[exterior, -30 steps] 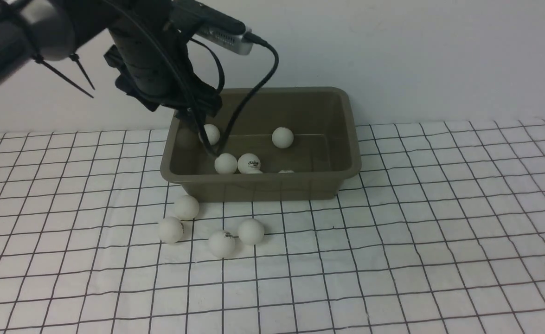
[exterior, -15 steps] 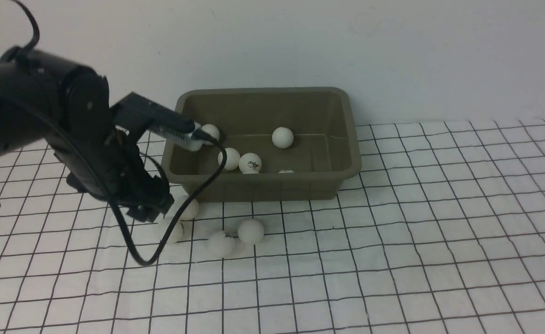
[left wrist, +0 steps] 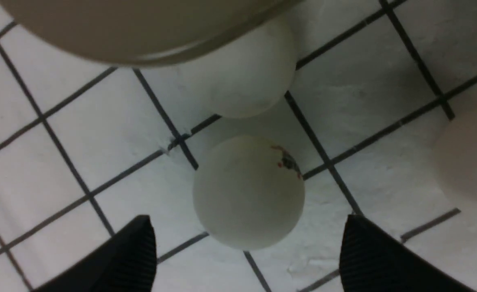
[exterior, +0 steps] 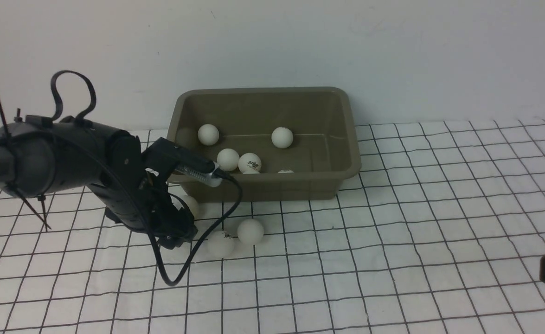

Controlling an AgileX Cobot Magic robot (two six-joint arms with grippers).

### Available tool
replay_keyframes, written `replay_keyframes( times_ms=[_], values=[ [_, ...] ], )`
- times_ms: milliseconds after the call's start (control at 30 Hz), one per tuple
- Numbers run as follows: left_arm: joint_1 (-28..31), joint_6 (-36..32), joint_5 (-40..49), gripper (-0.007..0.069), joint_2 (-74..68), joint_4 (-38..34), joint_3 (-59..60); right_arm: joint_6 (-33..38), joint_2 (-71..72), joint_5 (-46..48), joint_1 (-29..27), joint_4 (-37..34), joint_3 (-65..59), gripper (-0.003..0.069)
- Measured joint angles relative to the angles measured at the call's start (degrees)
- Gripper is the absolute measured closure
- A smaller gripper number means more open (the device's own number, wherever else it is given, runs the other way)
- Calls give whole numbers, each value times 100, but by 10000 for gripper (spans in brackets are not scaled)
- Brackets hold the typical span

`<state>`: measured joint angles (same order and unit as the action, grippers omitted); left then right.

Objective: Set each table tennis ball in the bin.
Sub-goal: Use the left arm to clamp the table tennis ball closest to it

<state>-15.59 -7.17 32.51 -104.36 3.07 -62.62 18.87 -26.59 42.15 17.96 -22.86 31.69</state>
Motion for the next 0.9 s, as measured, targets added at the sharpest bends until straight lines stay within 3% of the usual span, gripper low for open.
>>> replay_keyframes(
  times_ms=[567,900],
  values=[
    [0,-24,-610,84,-464,-11,0,17,0,0,0,-16,0,669],
    [0,-24,-822,272,-476,-11,0,17,0,-27,0,-16,0,669]
  ],
)
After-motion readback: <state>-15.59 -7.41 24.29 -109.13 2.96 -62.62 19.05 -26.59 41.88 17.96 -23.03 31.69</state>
